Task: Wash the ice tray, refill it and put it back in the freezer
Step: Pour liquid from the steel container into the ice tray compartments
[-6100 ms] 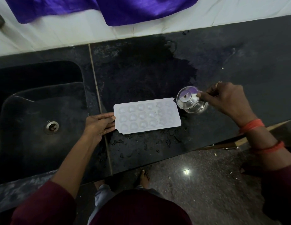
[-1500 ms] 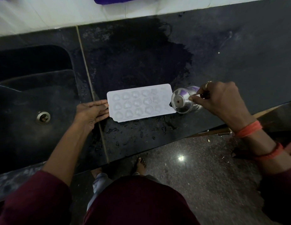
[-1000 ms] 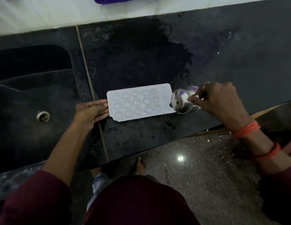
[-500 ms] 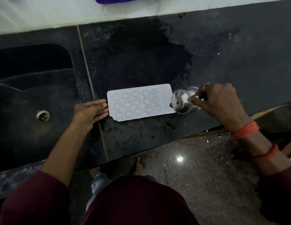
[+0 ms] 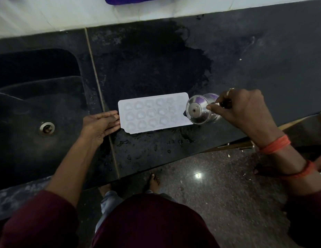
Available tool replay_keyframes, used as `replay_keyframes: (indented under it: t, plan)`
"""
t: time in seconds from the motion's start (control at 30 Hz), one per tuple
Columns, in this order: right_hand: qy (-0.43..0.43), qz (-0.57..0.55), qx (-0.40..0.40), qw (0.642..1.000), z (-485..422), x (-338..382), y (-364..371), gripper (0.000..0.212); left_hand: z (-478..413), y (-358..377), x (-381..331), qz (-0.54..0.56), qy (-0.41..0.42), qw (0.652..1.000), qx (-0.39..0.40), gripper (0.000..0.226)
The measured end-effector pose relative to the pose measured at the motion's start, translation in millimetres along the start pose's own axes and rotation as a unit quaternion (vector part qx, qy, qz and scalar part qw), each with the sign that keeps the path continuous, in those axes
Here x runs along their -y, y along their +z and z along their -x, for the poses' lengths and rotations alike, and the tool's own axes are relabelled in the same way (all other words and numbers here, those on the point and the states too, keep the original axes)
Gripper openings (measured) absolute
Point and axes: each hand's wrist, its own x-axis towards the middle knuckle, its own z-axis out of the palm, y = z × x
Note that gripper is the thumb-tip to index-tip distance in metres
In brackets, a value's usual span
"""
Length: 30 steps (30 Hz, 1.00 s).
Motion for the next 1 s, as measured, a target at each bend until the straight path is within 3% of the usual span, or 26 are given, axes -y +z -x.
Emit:
replay_keyframes:
  t: [1.0]
  plan:
    - [-0.024,0.024,-0.002,0.999,-6.2,15.1,1.2,0.032,-0.4,-0.4,-1.6,0.003,-0.006,1.0,-0.006,0.01]
